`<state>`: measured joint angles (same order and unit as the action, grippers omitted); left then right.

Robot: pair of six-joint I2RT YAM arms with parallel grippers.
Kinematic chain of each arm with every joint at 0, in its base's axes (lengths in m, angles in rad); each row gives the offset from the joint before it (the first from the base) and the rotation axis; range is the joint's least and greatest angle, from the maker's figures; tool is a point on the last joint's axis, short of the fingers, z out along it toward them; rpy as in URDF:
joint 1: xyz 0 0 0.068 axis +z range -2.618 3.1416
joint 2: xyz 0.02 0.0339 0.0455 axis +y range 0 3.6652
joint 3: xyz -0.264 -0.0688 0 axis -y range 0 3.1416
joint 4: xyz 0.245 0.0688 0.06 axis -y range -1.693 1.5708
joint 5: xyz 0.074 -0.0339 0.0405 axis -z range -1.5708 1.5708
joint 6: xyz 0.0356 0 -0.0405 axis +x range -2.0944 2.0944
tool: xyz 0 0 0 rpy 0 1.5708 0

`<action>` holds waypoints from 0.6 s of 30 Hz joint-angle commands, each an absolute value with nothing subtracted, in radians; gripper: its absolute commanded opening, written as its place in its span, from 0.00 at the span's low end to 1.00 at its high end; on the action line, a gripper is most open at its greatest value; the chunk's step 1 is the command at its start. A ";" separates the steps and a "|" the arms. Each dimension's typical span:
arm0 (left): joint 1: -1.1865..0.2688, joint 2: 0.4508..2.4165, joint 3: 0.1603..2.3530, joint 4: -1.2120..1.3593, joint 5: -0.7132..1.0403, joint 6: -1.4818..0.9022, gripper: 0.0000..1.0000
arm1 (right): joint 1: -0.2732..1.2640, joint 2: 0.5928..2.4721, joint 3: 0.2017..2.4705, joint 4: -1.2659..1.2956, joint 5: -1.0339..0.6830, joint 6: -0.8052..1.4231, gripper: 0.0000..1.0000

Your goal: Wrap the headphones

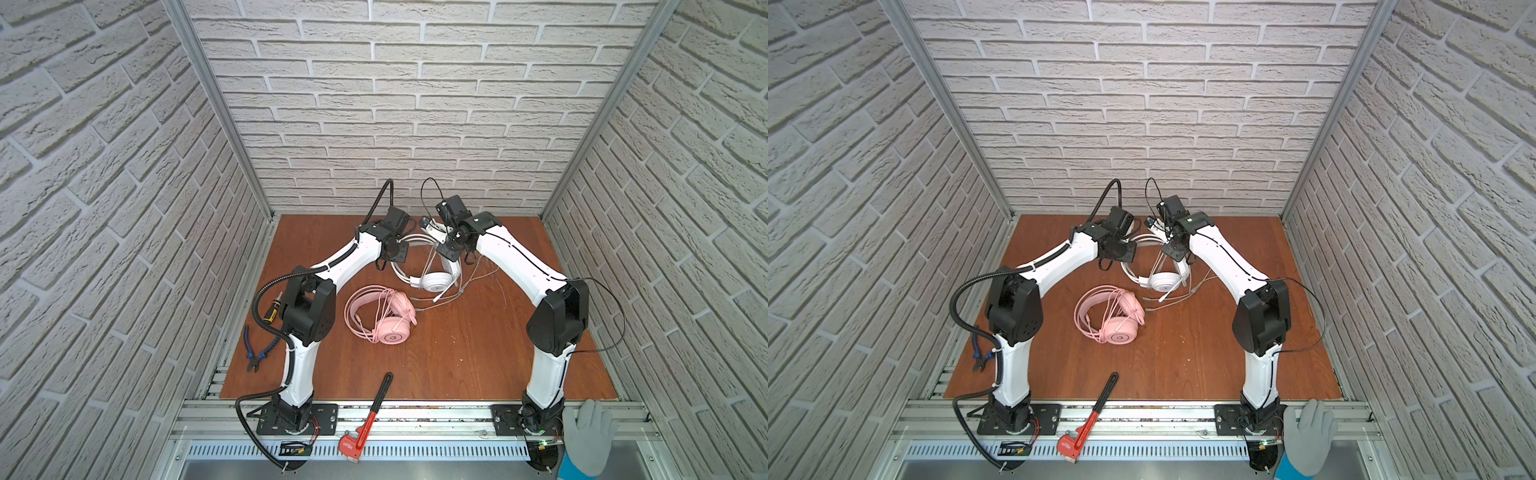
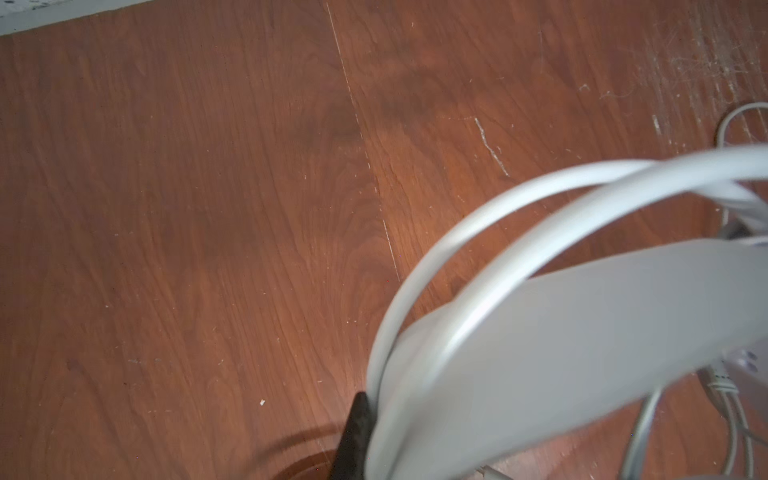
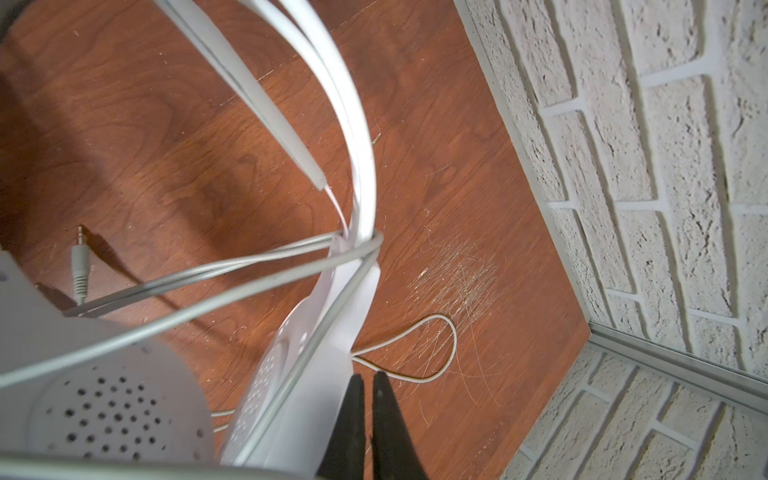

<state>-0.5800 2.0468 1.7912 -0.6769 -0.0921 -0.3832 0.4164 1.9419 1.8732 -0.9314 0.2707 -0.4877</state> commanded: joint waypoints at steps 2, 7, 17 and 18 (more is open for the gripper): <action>-0.596 1.997 1.761 -0.676 -0.034 -0.332 0.00 | 0.379 1.970 1.934 -0.876 0.309 -0.415 0.10; -0.599 1.979 1.739 -0.666 -0.031 -0.324 0.00 | 0.340 2.014 1.967 -0.904 0.269 -0.372 0.12; -0.600 1.927 1.689 -0.605 0.053 -0.296 0.00 | 0.273 2.040 1.936 -0.894 0.109 -0.269 0.14; -0.599 1.918 1.682 -0.593 0.068 -0.295 0.00 | 0.266 2.042 1.928 -0.886 0.095 -0.263 0.14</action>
<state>-0.5915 1.9987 1.6970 -0.6540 -0.0128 -0.3092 0.2764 2.0312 1.9369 -0.9230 0.1577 -0.3138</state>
